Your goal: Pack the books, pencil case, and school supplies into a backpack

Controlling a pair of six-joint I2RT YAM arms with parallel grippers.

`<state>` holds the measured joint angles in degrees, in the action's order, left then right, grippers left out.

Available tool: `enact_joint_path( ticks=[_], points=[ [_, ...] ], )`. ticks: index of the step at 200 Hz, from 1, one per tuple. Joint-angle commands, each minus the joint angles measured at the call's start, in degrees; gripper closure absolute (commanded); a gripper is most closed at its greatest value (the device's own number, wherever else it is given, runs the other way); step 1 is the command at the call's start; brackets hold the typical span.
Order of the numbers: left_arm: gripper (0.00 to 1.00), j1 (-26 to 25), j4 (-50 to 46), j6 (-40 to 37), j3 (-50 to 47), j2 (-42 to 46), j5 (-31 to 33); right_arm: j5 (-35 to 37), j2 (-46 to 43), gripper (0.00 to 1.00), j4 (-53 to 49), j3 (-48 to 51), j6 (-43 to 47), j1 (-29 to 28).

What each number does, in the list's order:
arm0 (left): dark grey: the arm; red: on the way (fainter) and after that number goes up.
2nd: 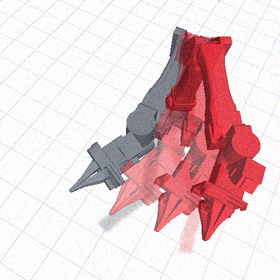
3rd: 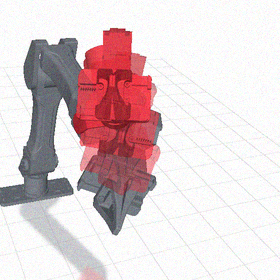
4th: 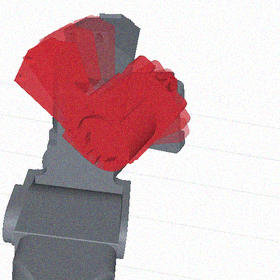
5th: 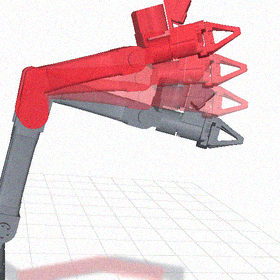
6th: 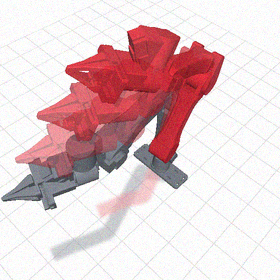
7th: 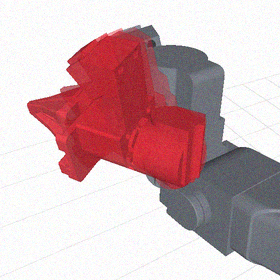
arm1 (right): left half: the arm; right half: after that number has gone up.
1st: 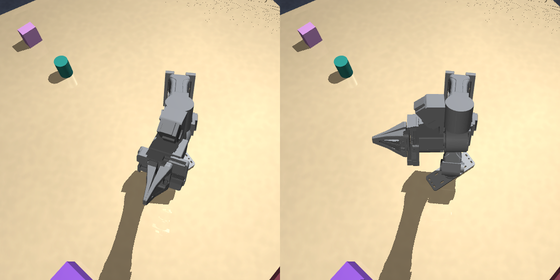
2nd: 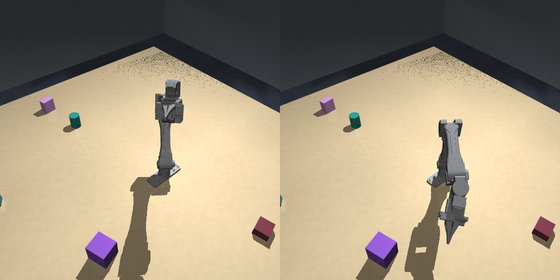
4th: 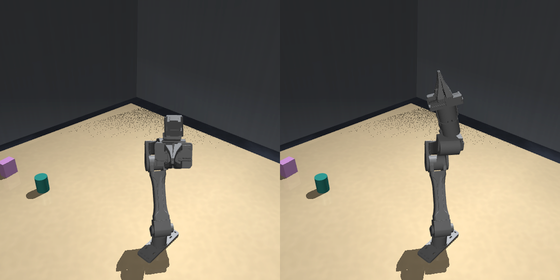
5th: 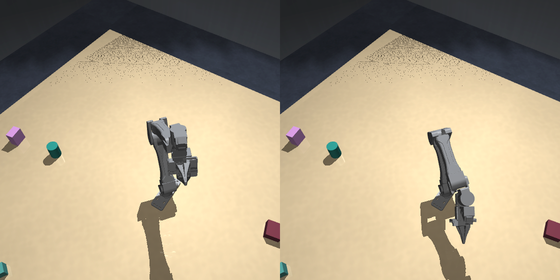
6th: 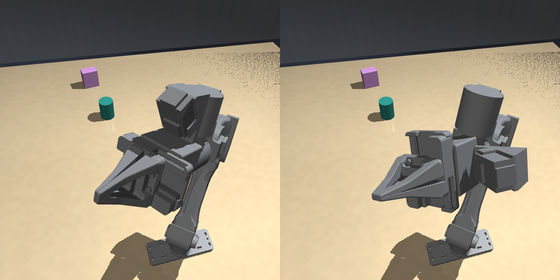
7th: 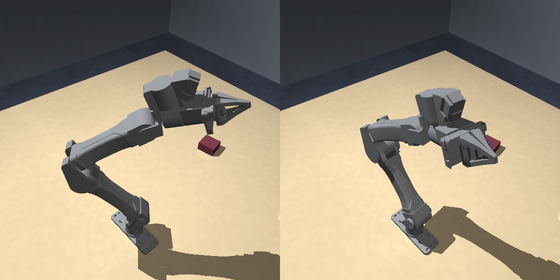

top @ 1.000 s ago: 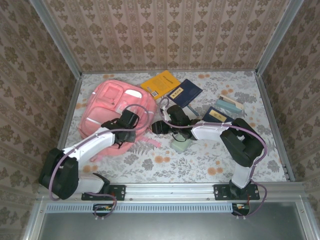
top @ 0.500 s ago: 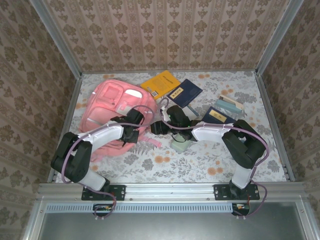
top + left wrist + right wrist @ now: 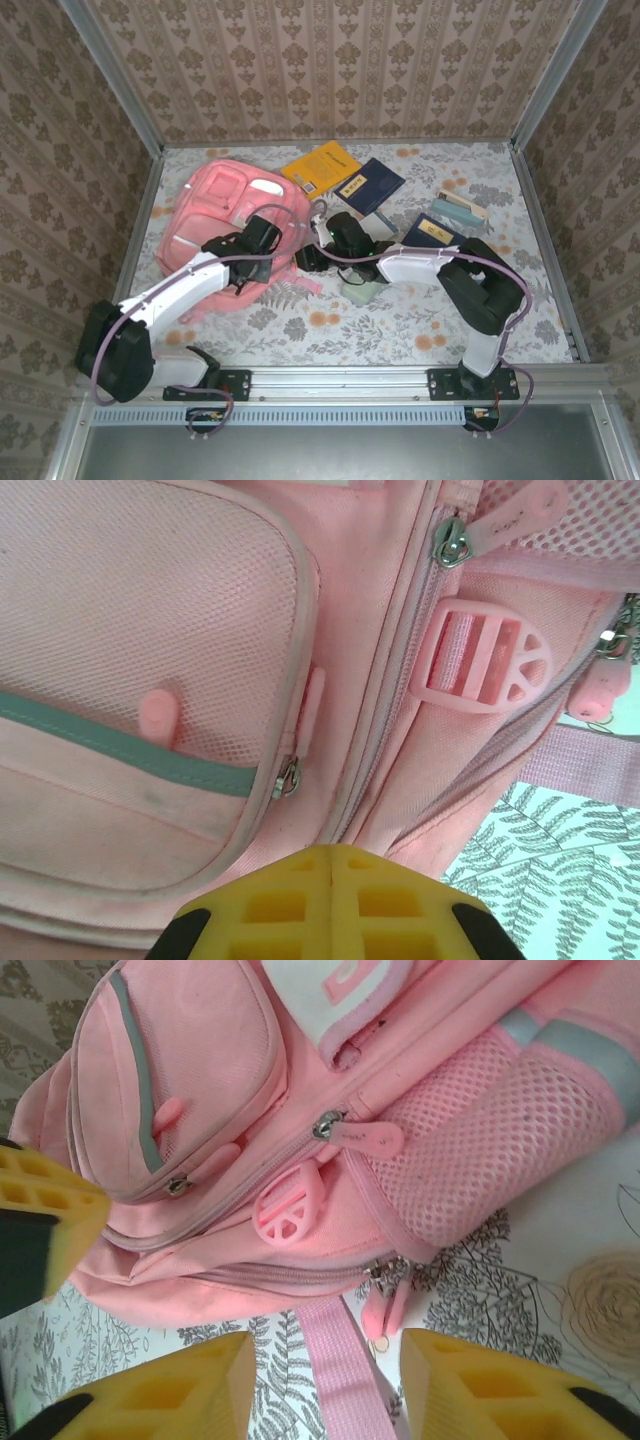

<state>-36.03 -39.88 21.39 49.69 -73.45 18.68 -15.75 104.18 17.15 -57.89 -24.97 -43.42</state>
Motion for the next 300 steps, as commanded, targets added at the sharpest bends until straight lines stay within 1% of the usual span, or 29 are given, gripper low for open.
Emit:
enact_joint_path(
  ticks=[1, 32, 40, 57, 61, 69, 71, 91, 110, 117, 122, 131, 178, 223, 239, 300],
  points=[
    [1.0, -0.1, -3.0, 0.1, 2.2, 2.0, -0.1, -2.5, 2.5, 0.62, 2.8, -2.5, 2.1, -0.7],
    [1.0, 0.2, -3.5, -0.1, 1.9, 0.9, -1.9, -3.2, 5.0, 0.62, 1.6, -4.6, 1.3, -0.7],
    [0.96, 0.5, -3.7, 0.4, 1.7, 0.2, -2.7, -3.1, 5.6, 0.63, 1.1, -4.9, 0.9, -0.9],
    [0.95, 0.9, -3.2, 1.6, 1.1, -1.0, -4.1, -3.2, 7.4, 0.66, -0.9, -6.2, 0.2, -1.3],
    [0.92, 1.0, -3.0, 1.8, 0.9, -1.2, -4.5, -3.0, 7.9, 0.66, -1.1, -6.5, -0.2, -1.4],
    [0.79, 1.1, -2.6, 2.4, 0.8, -1.7, -5.3, -2.6, 8.8, 0.67, -1.5, -6.8, -1.3, -1.5],
    [0.77, 1.1, -2.6, 2.6, 0.8, -1.8, -5.5, -2.5, 9.0, 0.67, -1.6, -6.9, -1.5, -1.4],
    [0.76, 1.2, -2.5, 3.8, 0.5, -2.5, -5.9, -2.5, 10.4, 0.67, -2.3, -7.3, -4.5, -1.4],
    [0.75, 1.4, -3.1, 4.9, 0.6, -2.4, -4.4, -3.5, 10.8, 0.66, -1.7, -6.8, -7.8, -1.5],
    [0.73, 1.4, -3.3, 5.3, 0.5, -2.1, -4.1, -3.4, 10.9, 0.66, -1.8, -6.6, -8.5, -1.5],
    [0.69, 1.6, -3.4, 5.5, 0.5, -1.9, -4.0, -3.2, 11.0, 0.66, -1.8, -6.4, -9.0, -1.5],
    [0.65, 1.8, -3.5, 5.7, 0.2, -1.3, -4.0, -3.2, 11.0, 0.66, -1.9, -6.1, -9.5, -1.4],
    [0.64, 2.5, -2.5, 7.5, -1.8, 2.0, -4.6, -3.8, 12.3, 0.66, -2.8, -6.6, -11.4, -1.4],
    [0.64, 2.9, -2.4, 7.9, -2.3, 3.0, -4.7, -4.0, 13.6, 0.66, -3.2, -7.9, -11.7, -1.4],
    [0.64, 2.9, -2.3, 7.9, -2.5, 3.0, -5.1, -4.2, 13.9, 0.68, -3.2, -8.3, -11.8, -1.5],
    [0.65, 3.0, -2.0, 8.0, -2.7, 3.1, -5.4, -4.7, 11.7, 0.69, -2.9, -7.2, -12.0, -1.7]
  ],
)
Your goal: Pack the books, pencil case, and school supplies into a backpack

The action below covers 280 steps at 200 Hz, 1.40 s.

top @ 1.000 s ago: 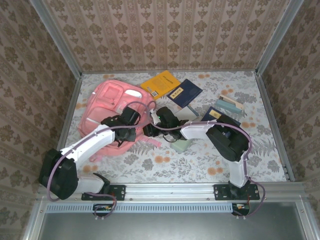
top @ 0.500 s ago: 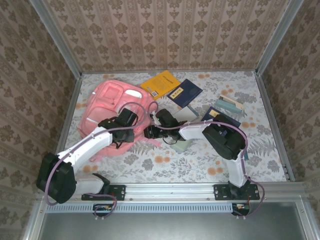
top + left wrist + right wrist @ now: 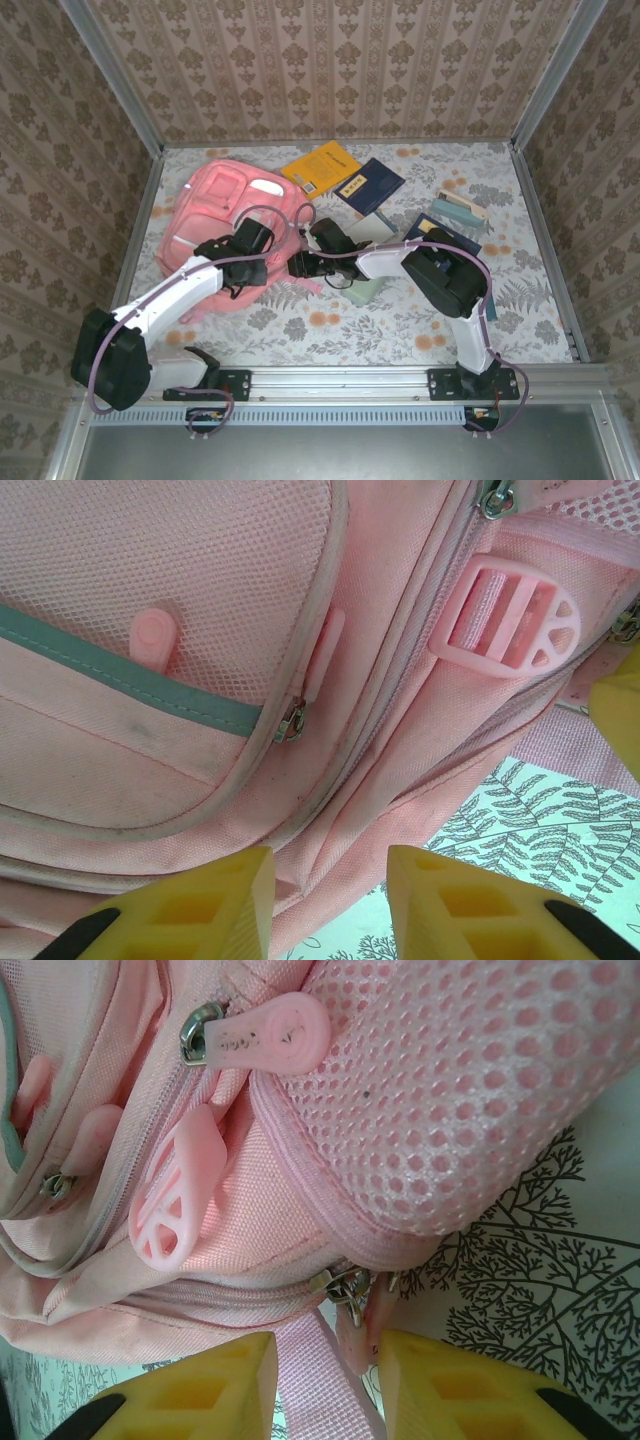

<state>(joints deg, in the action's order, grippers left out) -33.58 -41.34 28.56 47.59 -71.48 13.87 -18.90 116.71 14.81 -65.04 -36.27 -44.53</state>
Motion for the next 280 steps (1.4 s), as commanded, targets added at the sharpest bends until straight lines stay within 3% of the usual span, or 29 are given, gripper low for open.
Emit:
enact_joint_path(
  ticks=[1, 57, 193, 221, 233, 253, 280],
  points=[
    [0.65, 0.5, -0.6, 0.8, -0.6, 1.2, -0.5, -1.6, -0.8, 0.69, -0.6, -0.1, -0.6, -0.5],
    [0.65, 0.6, -0.4, 1.0, -1.1, 1.1, -0.8, -1.8, 0.2, 0.7, 0.8, -0.7, -1.0, -1.1],
    [0.64, 0.7, -0.7, 2.0, -1.9, 2.2, -1.0, 7.1, 3.0, 0.71, -4.7, -4.2, -1.3, -1.5],
    [0.64, 0.7, -0.6, 1.9, -1.8, 2.2, -1.1, 7.1, 3.7, 0.76, -3.1, -4.0, -1.6, -1.5],
    [0.64, 0.7, -0.7, 2.1, -1.9, 2.2, -1.1, 7.1, 3.9, 0.85, -2.2, -3.9, -1.4, -1.5],
    [0.64, 0.7, -1.0, 2.6, -2.0, 2.4, -1.0, 8.2, 3.9, 0.86, -1.4, -3.3, -1.4, -1.5],
    [0.64, 0.7, -1.7, 4.8, -2.6, 3.8, -1.3, 9.2, 3.1, 1.0, -0.3, -2.4, -0.3, -1.5]
  ],
)
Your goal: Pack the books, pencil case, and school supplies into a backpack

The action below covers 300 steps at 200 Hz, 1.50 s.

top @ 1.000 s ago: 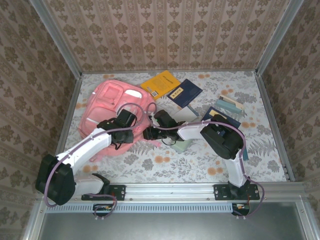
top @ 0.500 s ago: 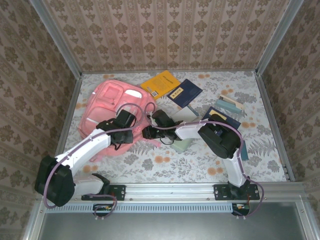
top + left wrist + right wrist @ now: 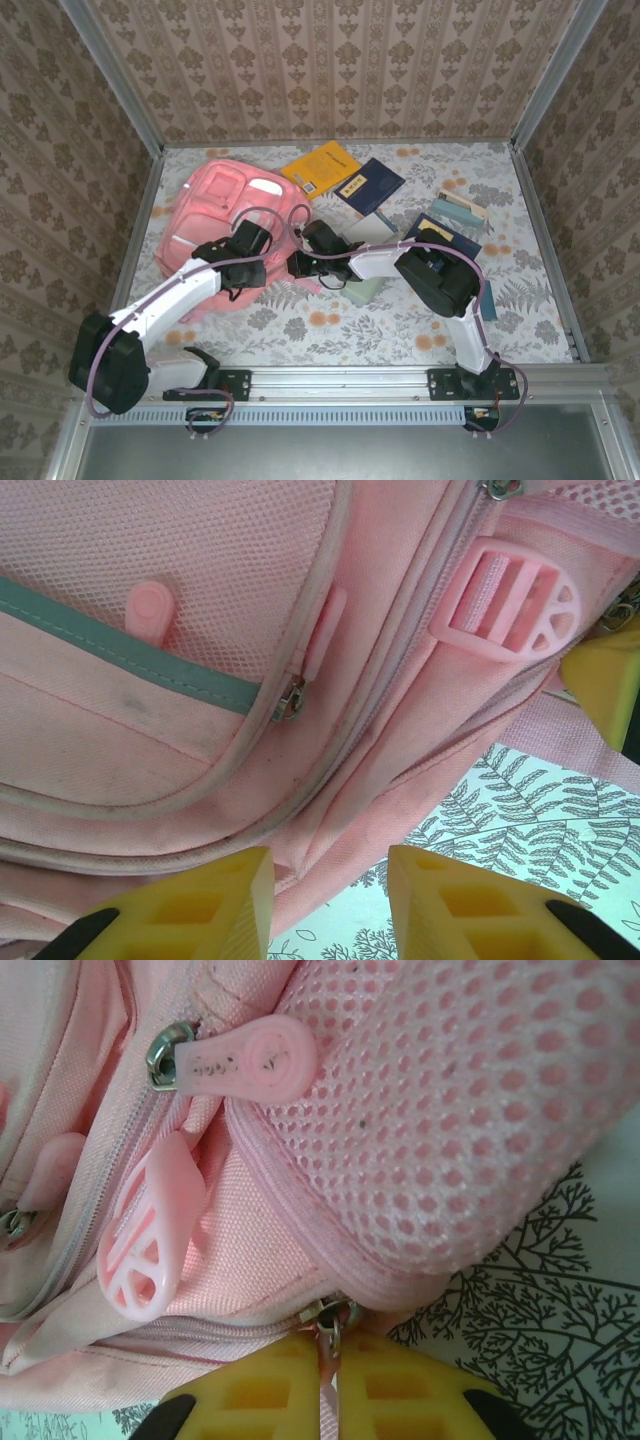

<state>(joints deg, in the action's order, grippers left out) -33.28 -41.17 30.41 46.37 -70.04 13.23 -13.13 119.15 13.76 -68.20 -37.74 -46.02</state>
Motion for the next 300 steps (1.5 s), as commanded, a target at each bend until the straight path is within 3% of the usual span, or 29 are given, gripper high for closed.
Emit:
enact_joint_path(
  ticks=[1, 37, 49, 60, 95, 121, 138, 194, 300],
  points=[
    [0.64, 0.5, -1.9, 3.1, -1.4, 2.3, -0.6, 3.4, 0.6, 1.0, 0.7, 0.8, 1.2, 0.0],
    [0.62, 1.0, -4.9, 11.7, -4.2, 6.3, -1.3, 3.8, -1.6, 1.0, 1.4, 2.6, 3.4, -0.1],
    [0.51, 1.6, -5.9, 15.8, -6.3, 8.7, -2.0, 3.7, -2.5, 1.0, 1.3, 3.2, 4.6, -0.3],
    [0.5, 3.1, -7.2, 20.0, -8.5, 12.1, -2.6, 3.8, -3.3, 1.0, 1.0, 3.6, 5.7, -0.5],
    [0.47, 17.4, -4.1, 28.0, -19.7, 25.0, -13.3, 4.7, -4.9, 1.0, -1.8, 3.5, 10.4, -1.4],
    [0.43, 23.5, 5.8, 31.4, -28.3, 32.5, -21.4, 4.3, -5.3, 1.0, -3.7, 2.3, 13.0, -2.5],
    [0.45, 24.0, 11.4, 31.6, -31.3, 33.6, -21.9, 4.3, -5.8, 1.0, -4.6, 1.7, 15.1, -3.7],
    [0.78, 23.8, 25.5, 32.4, -34.3, 28.6, -23.6, 2.4, -5.8, 1.0, -7.5, -1.4, 18.3, -7.7],
    [0.76, 23.0, 23.5, 31.4, -32.0, 31.8, -22.9, -3.3, 2.2, 1.0, -13.5, -16.9, 19.7, -16.9]
  ],
)
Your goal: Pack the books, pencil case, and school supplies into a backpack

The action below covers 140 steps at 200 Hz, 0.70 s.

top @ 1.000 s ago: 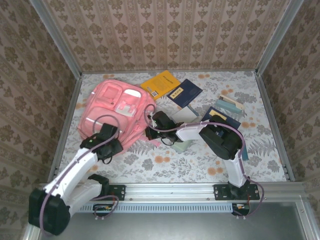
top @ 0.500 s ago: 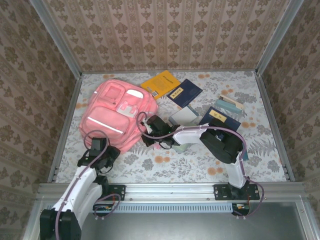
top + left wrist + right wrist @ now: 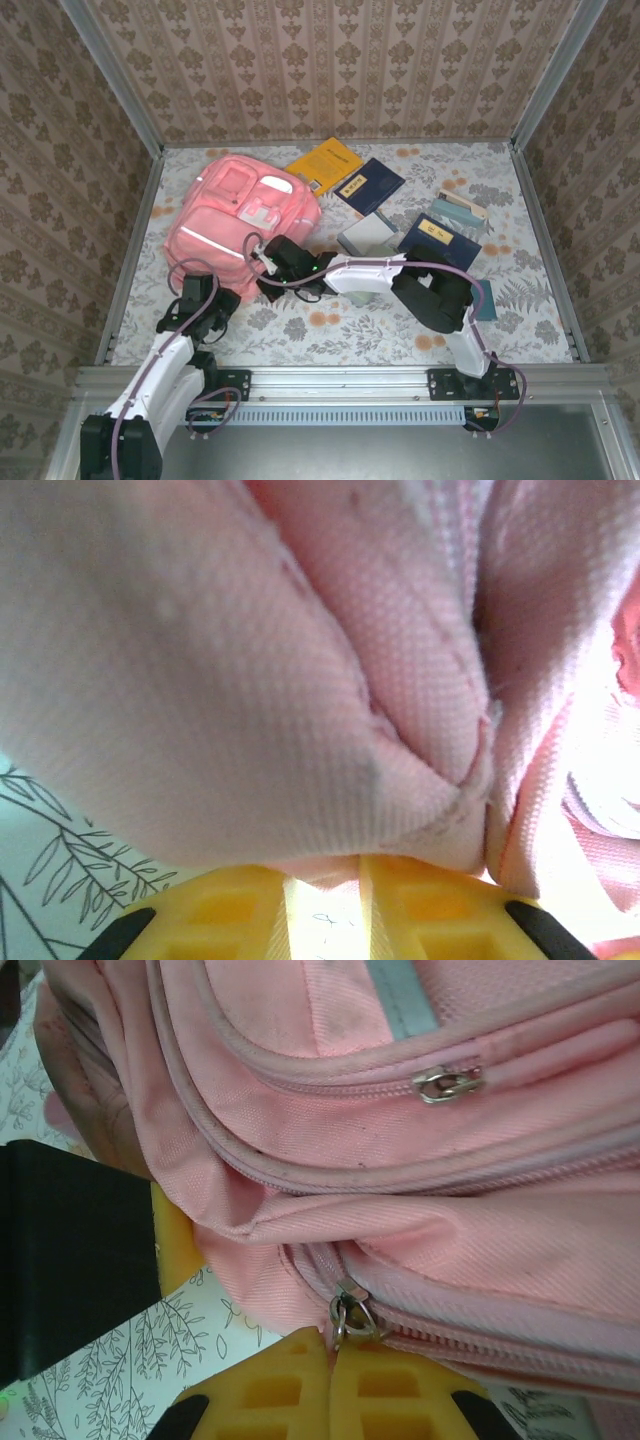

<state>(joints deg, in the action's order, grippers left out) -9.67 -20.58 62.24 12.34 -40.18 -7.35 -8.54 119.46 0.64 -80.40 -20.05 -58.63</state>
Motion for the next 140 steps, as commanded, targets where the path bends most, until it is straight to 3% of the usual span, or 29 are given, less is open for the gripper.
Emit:
enact_joint_path(
  ticks=[1, 53, 105, 140],
  points=[
    [0.75, -0.7, 2.7, -0.5, 2.1, 2.1, -2.3, -7.9, 1.9, 1.0, -0.5, -4.8, 2.0, -4.3],
    [0.55, 0.9, -13.0, -5.0, 11.0, 8.3, 0.2, -4.2, -2.4, 1.0, 1.9, 1.8, 0.9, -2.4],
    [0.3, 6.2, -21.8, -11.8, 20.4, 2.2, 2.2, -3.4, -7.7, 1.0, 2.6, 8.0, 2.1, 0.8],
    [0.3, 12.9, -27.9, -18.4, 24.8, -4.2, 5.8, -3.1, -8.3, 1.0, 3.0, 8.6, 2.0, 1.2]
  ],
)
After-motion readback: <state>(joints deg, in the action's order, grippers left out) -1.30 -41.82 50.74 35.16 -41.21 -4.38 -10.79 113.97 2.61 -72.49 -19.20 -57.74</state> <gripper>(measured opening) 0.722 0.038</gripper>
